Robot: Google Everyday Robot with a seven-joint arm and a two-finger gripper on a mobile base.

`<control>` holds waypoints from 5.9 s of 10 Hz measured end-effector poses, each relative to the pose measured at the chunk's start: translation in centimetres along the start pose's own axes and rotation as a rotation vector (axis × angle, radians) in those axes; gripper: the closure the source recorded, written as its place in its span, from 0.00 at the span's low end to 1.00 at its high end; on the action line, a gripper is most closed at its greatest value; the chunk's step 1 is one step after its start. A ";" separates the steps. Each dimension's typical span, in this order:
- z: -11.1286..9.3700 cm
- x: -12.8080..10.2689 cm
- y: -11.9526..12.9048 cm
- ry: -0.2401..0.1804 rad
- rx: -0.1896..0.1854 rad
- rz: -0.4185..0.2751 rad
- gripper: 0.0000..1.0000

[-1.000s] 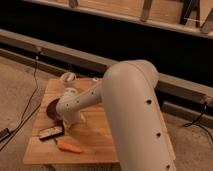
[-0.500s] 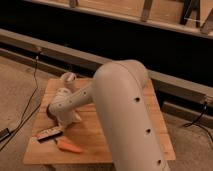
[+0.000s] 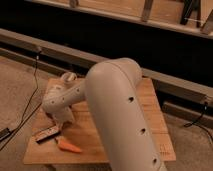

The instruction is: Push the eraser across the table

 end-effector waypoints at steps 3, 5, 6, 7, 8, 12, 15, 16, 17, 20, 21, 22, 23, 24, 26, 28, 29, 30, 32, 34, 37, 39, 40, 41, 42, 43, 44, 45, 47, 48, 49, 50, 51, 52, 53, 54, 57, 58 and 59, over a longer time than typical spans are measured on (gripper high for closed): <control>-0.5 -0.4 1.2 0.010 0.002 -0.015 0.35; -0.5 -0.4 1.4 0.012 0.005 -0.018 0.35; -0.6 -0.4 1.5 0.013 0.006 -0.014 0.35; -0.7 -0.1 1.1 0.014 0.007 0.000 0.35; -0.8 0.2 0.5 0.016 0.011 0.016 0.35; -1.1 1.3 0.6 0.026 0.009 0.035 0.35; -0.9 2.0 2.2 0.037 -0.002 0.008 0.35; -0.9 2.0 2.8 0.037 -0.006 -0.004 0.35; -0.9 2.0 2.9 0.035 -0.008 -0.005 0.35; -0.9 2.0 2.9 0.035 -0.008 -0.005 0.35; -0.9 2.0 2.9 0.035 -0.007 -0.005 0.35; -0.9 2.0 2.9 0.035 -0.007 -0.006 0.35; -0.9 2.0 2.9 0.035 -0.007 -0.006 0.35; -0.9 2.0 2.9 0.035 -0.007 -0.006 0.35; -0.9 2.0 2.9 0.035 -0.007 -0.006 0.35; -0.9 2.0 2.8 0.036 -0.007 -0.006 0.35; -0.9 2.0 2.8 0.036 -0.006 -0.006 0.35; -0.9 2.0 2.8 0.036 -0.006 -0.006 0.35; -0.9 2.0 2.8 0.036 -0.006 -0.007 0.35; -0.8 1.2 2.4 0.024 0.005 -0.030 0.35; -0.6 -0.1 1.7 0.004 0.018 -0.071 0.35; -0.3 -0.2 1.7 0.000 0.020 -0.087 0.35; 0.1 -0.2 1.8 0.001 0.018 -0.094 0.35; 0.5 0.0 2.3 0.004 0.014 -0.106 0.35; 0.7 0.0 2.8 0.007 0.011 -0.115 0.35; 0.9 -0.1 3.9 0.008 0.006 -0.138 0.35; 1.0 -0.1 4.5 0.008 0.002 -0.150 0.35; 1.0 -0.4 6.0 0.007 -0.006 -0.178 0.35; 0.6 -1.1 8.4 0.007 -0.014 -0.228 0.35; 0.1 -1.5 9.3 0.004 -0.013 -0.252 0.35; -0.3 -1.9 9.8 0.003 -0.005 -0.271 0.35; -0.8 -2.2 10.5 0.003 0.002 -0.295 0.35; -1.1 -2.4 11.0 0.004 0.005 -0.310 0.35; -1.3 -2.6 11.9 0.006 0.007 -0.330 0.35; -1.5 -2.8 12.7 0.009 0.010 -0.349 0.35; -1.5 -3.0 12.9 0.011 0.013 -0.358 0.35; -1.5 -3.3 13.7 0.015 0.013 -0.378 0.35; -1.5 -3.4 14.0 0.015 0.011 -0.385 0.35; -1.5 -3.6 14.4 0.012 0.008 -0.396 0.35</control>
